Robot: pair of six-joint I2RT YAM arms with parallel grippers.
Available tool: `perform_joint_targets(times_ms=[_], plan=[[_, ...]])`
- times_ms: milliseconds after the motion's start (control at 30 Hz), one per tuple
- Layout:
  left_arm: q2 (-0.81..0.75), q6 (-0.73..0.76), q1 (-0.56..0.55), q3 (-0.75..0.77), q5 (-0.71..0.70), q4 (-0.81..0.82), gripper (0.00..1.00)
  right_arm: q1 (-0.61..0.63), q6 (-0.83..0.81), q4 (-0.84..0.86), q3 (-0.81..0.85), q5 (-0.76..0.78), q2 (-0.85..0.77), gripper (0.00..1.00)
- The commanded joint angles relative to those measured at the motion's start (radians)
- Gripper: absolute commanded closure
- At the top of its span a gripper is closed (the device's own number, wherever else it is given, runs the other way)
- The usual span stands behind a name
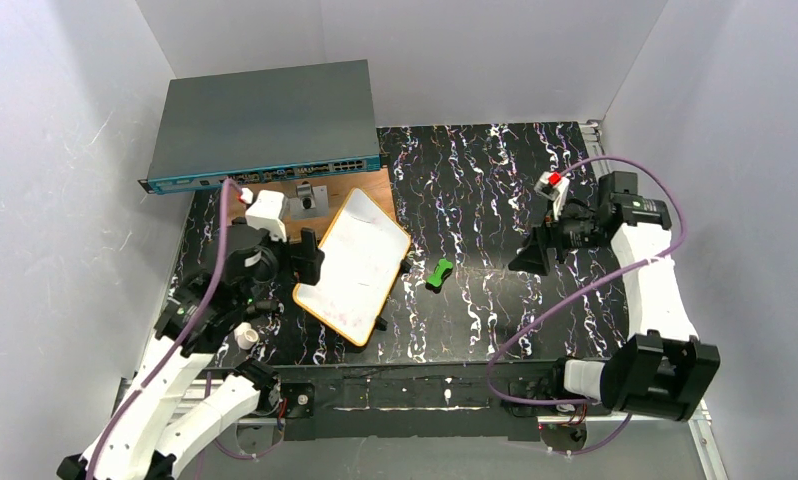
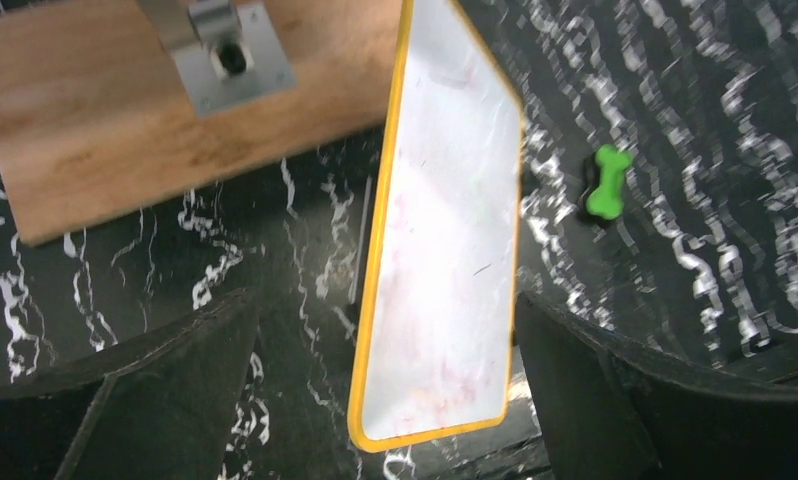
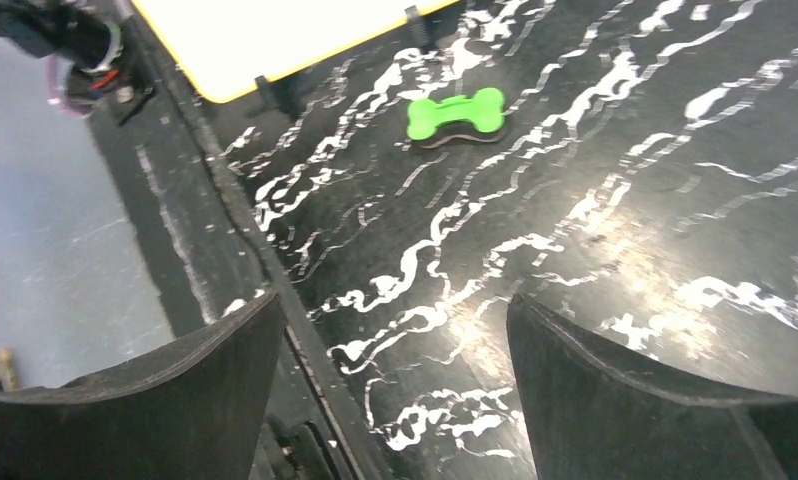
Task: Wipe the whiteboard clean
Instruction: Place the whiteboard on the whiteboard stand, then reset both arms
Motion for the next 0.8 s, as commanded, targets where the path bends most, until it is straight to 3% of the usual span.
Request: perform_joint_targets(times_ms=[0,200,300,500,567,667,767], plan=[[-0.035,-0.034,0.002,0.096,0.067,-0.021,0.02,-0.050,0.101,0.110,0.045,0.096,-0.113,0.12],[-0.039,-0.114,0.003,0.165,0.167,0.053,0.02,-0.157,0.421,0.399,0.086,0.339,-0.261,0.08],[-0.040,-0.116,0.003,0.191,0.173,0.069,0.02,-0.178,0.627,0.451,0.155,0.522,-0.284,0.08],[-0.060,-0.083,0.003,0.203,0.171,0.034,0.02,-0.195,0.581,0.298,0.245,0.192,-0.316,0.12],[-0.074,-0.075,0.002,0.201,0.170,0.020,0.02,-0.199,0.613,0.311,0.236,0.187,-0.331,0.12],[-0.097,-0.065,0.004,0.192,0.168,0.010,0.02,-0.199,0.779,0.389,0.206,0.304,-0.356,0.11],[-0.112,-0.062,0.003,0.191,0.167,0.005,0.02,-0.199,0.798,0.381,0.200,0.364,-0.387,0.11]])
